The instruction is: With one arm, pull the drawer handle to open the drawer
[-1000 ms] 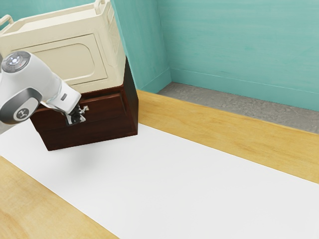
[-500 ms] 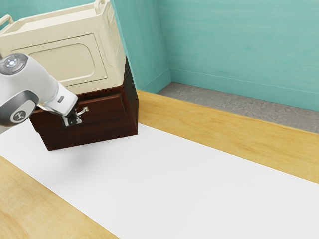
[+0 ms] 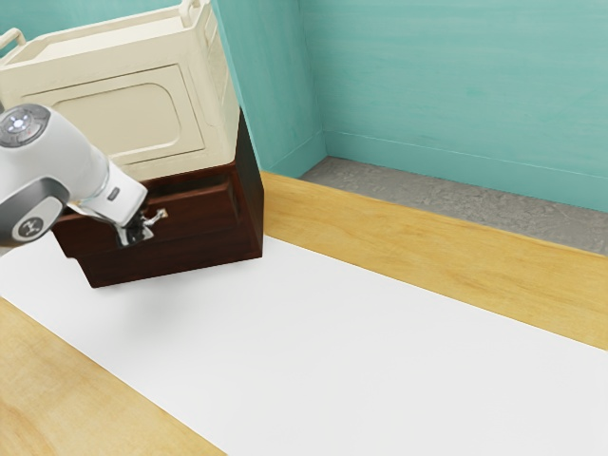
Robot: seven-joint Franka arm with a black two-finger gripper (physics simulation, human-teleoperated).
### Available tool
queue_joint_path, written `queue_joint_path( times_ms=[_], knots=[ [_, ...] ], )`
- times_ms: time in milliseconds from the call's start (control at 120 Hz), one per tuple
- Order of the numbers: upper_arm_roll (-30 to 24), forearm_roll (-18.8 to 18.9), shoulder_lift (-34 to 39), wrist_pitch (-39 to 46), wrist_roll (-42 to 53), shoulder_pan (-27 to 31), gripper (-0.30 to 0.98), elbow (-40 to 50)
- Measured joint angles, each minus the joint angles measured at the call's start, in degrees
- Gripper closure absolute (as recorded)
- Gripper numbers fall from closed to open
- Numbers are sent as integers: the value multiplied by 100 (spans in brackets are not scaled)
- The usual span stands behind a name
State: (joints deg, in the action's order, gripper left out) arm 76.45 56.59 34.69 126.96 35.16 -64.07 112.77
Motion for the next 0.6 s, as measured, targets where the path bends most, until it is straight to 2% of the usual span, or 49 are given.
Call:
queue_joint_path(
  times_ms=[333, 600],
  knots=[
    [-591, -214, -65, -7, -117, 609, 79, 339],
    [-1329, -391, -38, -7, -174, 1384, 79, 785]
  ],
)
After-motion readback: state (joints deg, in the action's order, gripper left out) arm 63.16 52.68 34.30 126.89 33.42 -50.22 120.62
